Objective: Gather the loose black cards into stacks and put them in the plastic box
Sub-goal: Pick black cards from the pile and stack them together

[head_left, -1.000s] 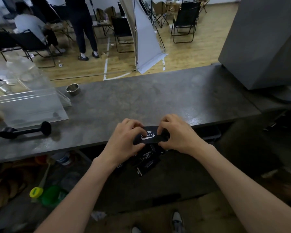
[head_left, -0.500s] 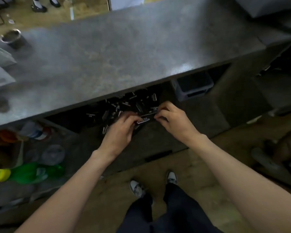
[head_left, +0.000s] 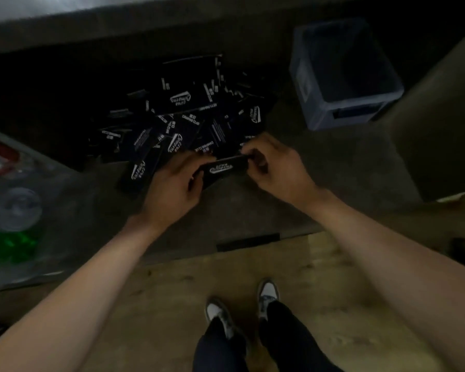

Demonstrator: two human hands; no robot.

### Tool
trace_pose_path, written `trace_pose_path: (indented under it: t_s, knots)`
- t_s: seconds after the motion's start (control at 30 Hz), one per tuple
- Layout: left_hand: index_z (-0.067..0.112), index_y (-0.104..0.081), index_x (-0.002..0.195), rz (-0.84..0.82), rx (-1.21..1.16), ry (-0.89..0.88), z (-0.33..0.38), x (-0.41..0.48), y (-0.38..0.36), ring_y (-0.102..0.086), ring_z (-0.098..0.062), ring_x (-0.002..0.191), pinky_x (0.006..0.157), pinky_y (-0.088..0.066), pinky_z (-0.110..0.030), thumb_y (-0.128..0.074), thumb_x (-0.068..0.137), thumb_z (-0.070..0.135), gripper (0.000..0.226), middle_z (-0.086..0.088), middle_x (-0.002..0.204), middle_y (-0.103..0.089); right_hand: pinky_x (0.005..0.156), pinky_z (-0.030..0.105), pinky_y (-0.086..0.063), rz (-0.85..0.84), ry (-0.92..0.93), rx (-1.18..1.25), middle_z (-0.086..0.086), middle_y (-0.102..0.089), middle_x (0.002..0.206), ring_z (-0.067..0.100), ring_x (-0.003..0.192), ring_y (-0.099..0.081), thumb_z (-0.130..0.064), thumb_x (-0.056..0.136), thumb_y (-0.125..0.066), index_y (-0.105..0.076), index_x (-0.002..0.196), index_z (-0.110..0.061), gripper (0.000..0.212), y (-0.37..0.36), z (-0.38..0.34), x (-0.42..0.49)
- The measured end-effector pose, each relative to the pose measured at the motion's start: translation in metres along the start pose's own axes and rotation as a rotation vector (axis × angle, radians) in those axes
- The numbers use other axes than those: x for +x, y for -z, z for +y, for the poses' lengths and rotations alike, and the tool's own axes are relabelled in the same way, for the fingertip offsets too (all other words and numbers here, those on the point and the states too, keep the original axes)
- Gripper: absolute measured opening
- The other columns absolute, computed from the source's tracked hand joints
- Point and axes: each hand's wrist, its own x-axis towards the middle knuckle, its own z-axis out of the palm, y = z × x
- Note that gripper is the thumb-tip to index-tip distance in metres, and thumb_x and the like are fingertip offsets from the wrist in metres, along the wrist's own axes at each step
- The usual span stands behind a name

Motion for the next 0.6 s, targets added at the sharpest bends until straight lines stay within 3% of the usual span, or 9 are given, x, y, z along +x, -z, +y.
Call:
trace_pose_path:
  t_s: [0.23,0.37,0.47,0.6]
  knots:
    - [0.013,-0.062,0.132,0.073,0.03,-0.175,-0.026,-0.009,-0.024,-0.063,-0.016,0.097,0.079,-0.057,-0.036,-0.061,0.094,0.008,0.039,-0.004,0.114,-0.064,0.07,0.023,-0.055,0.081,0.218,-0.072,0.0,-0.069,0.101,-0.003,0.085,-0.054,-0.005,0.085,-0.066,-0.07,0.106,-0.006,0.022,-0.025,0.032,-0.006]
    - [0.025,-0.051,0.143,0.024,0.132,-0.241,-0.039,-0.011,-0.026,-0.068,-0.021,0.085,0.077,-0.058,-0.038,-0.058,0.098,0.022,0.046,0.003,0.125,-0.062,0.067,0.031,-0.056,-0.012,0.215,-0.092,-0.002,-0.069,0.1,0.008,0.078,-0.064,-0.019,0.09,-0.066,-0.064,0.117,-0.012,0.028,-0.03,0.044,-0.007]
    - [0.025,-0.047,0.145,0.053,0.136,-0.269,-0.049,-0.012,-0.031,-0.068,-0.015,0.101,0.09,-0.056,-0.03,-0.061,0.095,0.02,0.052,0.012,0.135,-0.056,0.062,0.034,-0.055,-0.062,0.191,-0.09,-0.006,-0.067,0.094,0.009,0.073,-0.064,-0.026,0.09,-0.066,-0.059,0.118,-0.02,0.029,-0.035,0.051,-0.005]
    - [0.015,-0.053,0.14,0.132,0.088,-0.302,-0.053,-0.009,-0.038,-0.053,0.006,0.122,0.105,-0.039,-0.012,-0.068,0.089,0.009,0.053,0.009,0.133,-0.057,0.062,0.013,-0.05,-0.06,0.232,-0.05,-0.022,-0.061,0.093,0.001,0.077,-0.064,-0.023,0.09,-0.067,-0.058,0.116,-0.019,0.027,-0.037,0.053,-0.007]
